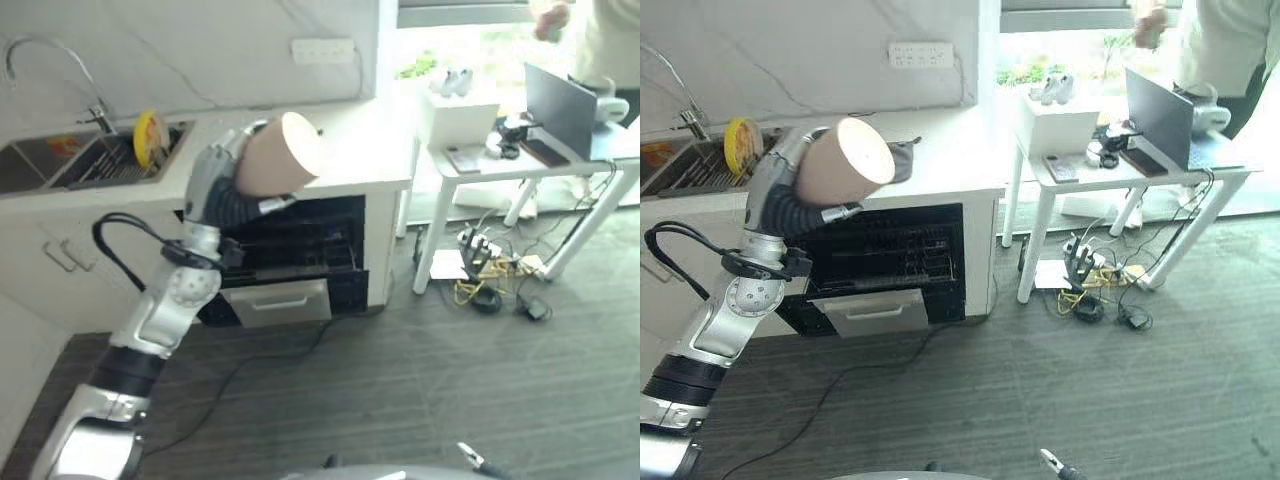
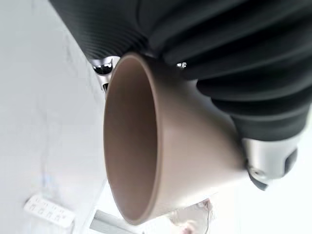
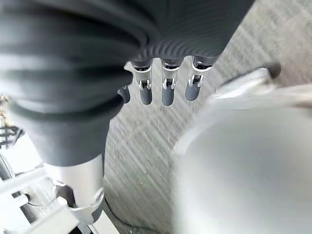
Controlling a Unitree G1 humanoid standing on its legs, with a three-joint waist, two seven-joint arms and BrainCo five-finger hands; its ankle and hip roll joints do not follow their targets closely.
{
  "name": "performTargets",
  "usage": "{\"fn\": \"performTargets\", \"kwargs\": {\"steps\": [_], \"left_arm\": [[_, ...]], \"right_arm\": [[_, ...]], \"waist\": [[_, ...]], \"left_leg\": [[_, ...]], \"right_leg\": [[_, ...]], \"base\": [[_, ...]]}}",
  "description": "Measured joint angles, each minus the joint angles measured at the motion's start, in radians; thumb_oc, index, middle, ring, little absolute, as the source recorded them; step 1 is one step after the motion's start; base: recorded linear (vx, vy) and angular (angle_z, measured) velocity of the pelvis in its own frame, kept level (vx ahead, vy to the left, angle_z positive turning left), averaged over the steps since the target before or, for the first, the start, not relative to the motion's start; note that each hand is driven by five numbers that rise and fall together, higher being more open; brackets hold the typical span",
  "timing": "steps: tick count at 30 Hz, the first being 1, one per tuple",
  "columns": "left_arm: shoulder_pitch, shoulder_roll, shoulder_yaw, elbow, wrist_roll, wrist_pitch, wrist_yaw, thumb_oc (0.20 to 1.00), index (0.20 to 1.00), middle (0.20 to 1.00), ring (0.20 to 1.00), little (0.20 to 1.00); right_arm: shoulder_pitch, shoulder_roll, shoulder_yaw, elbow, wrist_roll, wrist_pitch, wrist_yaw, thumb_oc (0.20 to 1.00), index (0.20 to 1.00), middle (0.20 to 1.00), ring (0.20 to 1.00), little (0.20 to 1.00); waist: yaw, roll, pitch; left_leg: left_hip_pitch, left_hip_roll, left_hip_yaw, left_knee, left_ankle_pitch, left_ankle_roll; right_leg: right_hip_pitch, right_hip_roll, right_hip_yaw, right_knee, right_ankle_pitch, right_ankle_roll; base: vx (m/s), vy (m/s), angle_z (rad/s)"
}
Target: Place the dishes in the dishwasher.
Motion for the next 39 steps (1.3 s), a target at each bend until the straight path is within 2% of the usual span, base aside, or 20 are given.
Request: {"fn": "performTargets", "kwargs": {"steps": [3, 6, 7, 11, 14, 16, 18, 19, 20, 21, 22, 23, 28, 31, 34, 35, 36, 37, 38, 39], "left_arm": [[0.019, 0.031, 0.017, -0.005, 0.0, 0.004, 0.018, 0.2, 0.2, 0.2, 0.2, 0.2], [0.024, 0.029, 0.024, -0.011, 0.0, 0.021, 0.039, 0.2, 0.2, 0.2, 0.2, 0.2], [0.028, 0.03, 0.024, -0.017, 0.0, 0.036, 0.043, 0.2, 0.2, 0.2, 0.2, 0.2], [0.034, -0.03, 0.014, -0.075, 0.001, 0.049, 0.037, 0.2, 0.2, 0.2, 0.2, 0.2], [0.012, 0.011, 0.02, -0.1, -0.001, 0.056, 0.036, 0.2, 0.2, 0.2, 0.2, 0.2], [-0.051, -0.044, -0.035, -0.072, -0.001, 0.082, 0.015, 0.2, 0.2, 0.2, 0.2, 0.2], [-0.09, -0.071, -0.099, -0.109, 0.001, 0.084, -0.002, 0.2, 0.2, 0.2, 0.2, 0.2], [-0.097, -0.136, -0.179, -0.048, 0.005, 0.102, -0.016, 0.2, 0.2, 0.2, 0.2, 0.2], [-0.076, -0.092, -0.177, -0.048, 0.023, 0.107, -0.024, 0.2, 0.2, 0.2, 0.2, 0.2], [-0.078, 0.061, -0.105, -0.042, 0.025, 0.105, -0.023, 0.2, 0.2, 0.2, 0.2, 0.2], [-0.094, 0.098, -0.078, -0.026, 0.022, 0.106, -0.021, 0.2, 0.2, 0.2, 0.2, 0.2], [-0.147, 0.104, -0.061, 0.003, -0.004, 0.122, -0.02, 0.2, 0.2, 0.2, 0.2, 0.2], [-0.004, -0.01, -0.046, -0.091, -0.018, 0.141, -0.023, 0.2, 0.2, 0.2, 0.2, 0.2], [-0.008, -0.01, -0.056, -0.091, -0.018, 0.138, -0.023, 0.2, 0.2, 0.2, 0.2, 0.2], [-0.006, -0.007, -0.061, -0.088, -0.018, 0.141, -0.021, 0.2, 0.2, 0.2, 0.2, 0.2], [-0.015, 0.004, -0.058, -0.091, -0.021, 0.138, -0.02, 0.2, 0.2, 0.2, 0.2, 0.2], [-0.003, -0.002, -0.064, -0.078, -0.022, 0.125, -0.021, 0.2, 0.2, 0.2, 0.2, 0.2], [-0.007, 0.003, -0.06, -0.091, -0.023, 0.112, -0.03, 0.2, 0.2, 0.2, 0.2, 0.2], [-0.013, -0.021, -0.06, -0.096, -0.022, 0.11, -0.033, 0.2, 0.2, 0.2, 0.2, 0.2], [-0.036, -0.066, -0.066, -0.069, -0.02, 0.118, -0.032, 0.2, 0.2, 0.2, 0.2, 0.2]], "right_arm": [[0.002, -0.013, 0.002, -0.003, -0.002, 0.0, -0.015, 1.0, 1.0, 1.0, 1.0, 1.0], [0.003, -0.012, 0.0, 0.031, -0.002, 0.008, -0.015, 1.0, 1.0, 1.0, 1.0, 1.0], [0.01, -0.011, -0.001, 0.035, -0.003, 0.017, -0.017, 1.0, 1.0, 1.0, 1.0, 1.0], [0.004, -0.058, -0.004, 0.031, 0.002, 0.019, -0.059, 1.0, 1.0, 1.0, 1.0, 1.0], [-0.011, -0.131, -0.076, 0.014, 0.018, 0.019, -0.068, 1.0, 1.0, 1.0, 1.0, 1.0], [0.026, -0.134, -0.089, 0.023, 0.022, 0.002, -0.066, 1.0, 1.0, 1.0, 1.0, 1.0], [0.05, -0.079, -0.084, 0.024, 0.041, 0.003, -0.062, 1.0, 1.0, 1.0, 1.0, 1.0], [0.049, -0.023, -0.085, -0.04, 0.04, 0.001, -0.057, 1.0, 1.0, 1.0, 1.0, 1.0], [0.02, -0.005, -0.054, -0.026, 0.045, -0.002, -0.058, 1.0, 1.0, 1.0, 1.0, 1.0], [0.003, -0.012, -0.037, -0.04, 0.035, 0.005, -0.059, 1.0, 1.0, 1.0, 1.0, 1.0], [0.003, -0.014, -0.036, -0.053, 0.035, 0.004, -0.061, 1.0, 1.0, 1.0, 1.0, 1.0], [0.009, -0.022, -0.049, -0.036, 0.04, 0.008, -0.073, 1.0, 1.0, 1.0, 1.0, 1.0], [-0.04, -0.039, -0.046, -0.012, 0.06, -0.001, -0.095, 1.0, 1.0, 1.0, 1.0, 1.0], [-0.05, -0.035, -0.036, 0.01, 0.059, 0.003, -0.09, 1.0, 1.0, 1.0, 1.0, 1.0], [-0.038, -0.035, 0.002, 0.036, 0.039, 0.006, -0.092, 1.0, 1.0, 1.0, 1.0, 1.0], [-0.041, -0.036, 0.001, 0.038, 0.039, 0.004, -0.09, 1.0, 1.0, 1.0, 1.0, 1.0], [-0.056, -0.075, -0.006, 0.075, 0.049, 0.002, -0.089, 1.0, 1.0, 1.0, 1.0, 1.0], [-0.047, -0.13, -0.05, 0.109, 0.099, -0.004, -0.089, 1.0, 1.0, 1.0, 1.0, 1.0], [-0.04, -0.155, -0.071, 0.108, 0.102, -0.004, -0.086, 1.0, 1.0, 1.0, 1.0, 1.0], [-0.017, -0.167, -0.096, 0.096, 0.121, 0.004, -0.084, 1.0, 1.0, 1.0, 1.0, 1.0]], "waist": [[-0.001, 0.022, 0.008], [-0.016, -0.02, 0.016], [0.012, -0.047, 0.012], [0.0, -0.027, 0.042], [-0.017, -0.012, 0.05], [-0.049, 0.005, 0.054], [-0.043, -0.012, 0.059], [-0.052, 0.004, 0.068], [-0.043, 0.018, 0.068], [-0.048, 0.016, 0.066], [-0.053, 0.014, 0.065], [-0.055, -0.019, 0.054], [-0.023, 0.032, 0.02], [-0.027, 0.043, 0.004], [-0.02, -0.015, -0.025], [-0.026, -0.054, -0.019], [-0.014, -0.03, -0.016], [-0.015, -0.005, -0.012], [-0.021, 0.032, 0.002], [-0.059, 0.041, 0.022]], "left_leg": [[0.026, 0.013, 0.006, 0.0, -0.029, -0.01], [0.039, 0.016, -0.001, -0.001, -0.053, -0.033], [0.043, 0.01, -0.001, 0.0, -0.075, -0.062], [-0.096, 0.023, -0.013, 0.297, -0.156, -0.125], [-0.163, 0.248, -0.086, 0.277, -0.178, -0.169], [-0.124, 0.29, 0.034, 0.175, -0.16, -0.196], [-0.096, 0.185, 0.069, 0.157, -0.06, -0.217], [-0.097, 0.052, 0.055, 0.186, -0.103, -0.088], [-0.026, 0.005, 0.091, 0.103, -0.075, -0.028], [0.036, 0.017, 0.121, 0.01, -0.062, -0.062], [0.038, 0.016, 0.121, -0.001, -0.059, -0.066], [0.036, -0.003, 0.108, -0.001, -0.045, -0.087], [0.103, 0.002, 0.082, 0.0, -0.055, -0.093], [0.145, -0.011, 0.083, 0.015, -0.082, -0.13], [0.087, -0.062, 0.123, 0.255, -0.119, -0.179], [-0.042, -0.075, 0.141, 0.496, -0.155, -0.19], [-0.161, -0.043, 0.111, 0.633, -0.219, -0.134], [-0.185, 0.174, 0.025, 0.155, -0.156, -0.187], [-0.185, 0.249, 0.014, 0.054, -0.095, -0.197], [-0.177, 0.313, 0.013, 0.037, -0.043, -0.222]], "right_leg": [[-0.123, 0.027, -0.023, -0.241, -0.016, 0.002], [-0.133, 0.039, 0.028, -0.429, 0.13, -0.005], [-0.078, 0.05, 0.03, -0.511, 0.196, -0.069], [0.017, 0.058, 0.003, -0.596, 0.227, -0.14], [0.026, 0.077, -0.003, -0.613, 0.209, -0.12], [0.065, 0.017, -0.058, -0.606, 0.2, -0.074], [0.069, -0.092, -0.051, -0.564, 0.201, 0.006], [-0.024, -0.225, -0.053, -0.349, 0.27, -0.06], [-0.107, -0.234, -0.004, -0.252, 0.293, -0.002], [-0.12, -0.074, -0.014, -0.401, 0.192, 0.06], [-0.123, -0.038, -0.031, -0.466, 0.194, 0.058], [-0.117, -0.022, -0.045, -0.522, 0.214, 0.031], [0.016, 0.1, -0.094, -0.632, 0.273, -0.052], [-0.029, 0.127, -0.084, -0.519, 0.213, -0.105], [-0.08, 0.125, -0.045, -0.41, 0.148, -0.184], [-0.081, 0.12, 0.012, -0.423, 0.146, -0.236], [-0.056, 0.142, 0.03, -0.472, 0.174, -0.238], [0.038, 0.204, 0.014, -0.603, 0.179, -0.18], [0.04, 0.203, -0.041, -0.56, 0.12, -0.094], [0.041, 0.204, -0.041, -0.507, 0.121, -0.218]], "base": [[0.07, -0.148, -0.03], [-0.01, -0.194, 0.39], [0.06, -0.066, 0.34], [0.05, 0.306, 0.35], [0.1, 0.725, -0.06], [0.08, 0.63, 0.53], [0.09, 0.711, 0.61], [0.2, 0.38, -0.04], [0.2, 0.194, -0.49], [0.21, -0.03, -0.74], [0.06, -0.121, -0.24], [0.09, -0.15, 0.8], [0.15, -0.134, 0.47], [0.12, -0.212, 0.03], [0.04, -0.078, -0.07], [0.07, 0.195, -0.1], [0.07, 0.264, -0.41], [0.15, 0.366, -0.67], [0.15, 0.304, -0.66], [0.15, 0.201, -0.27]]}}
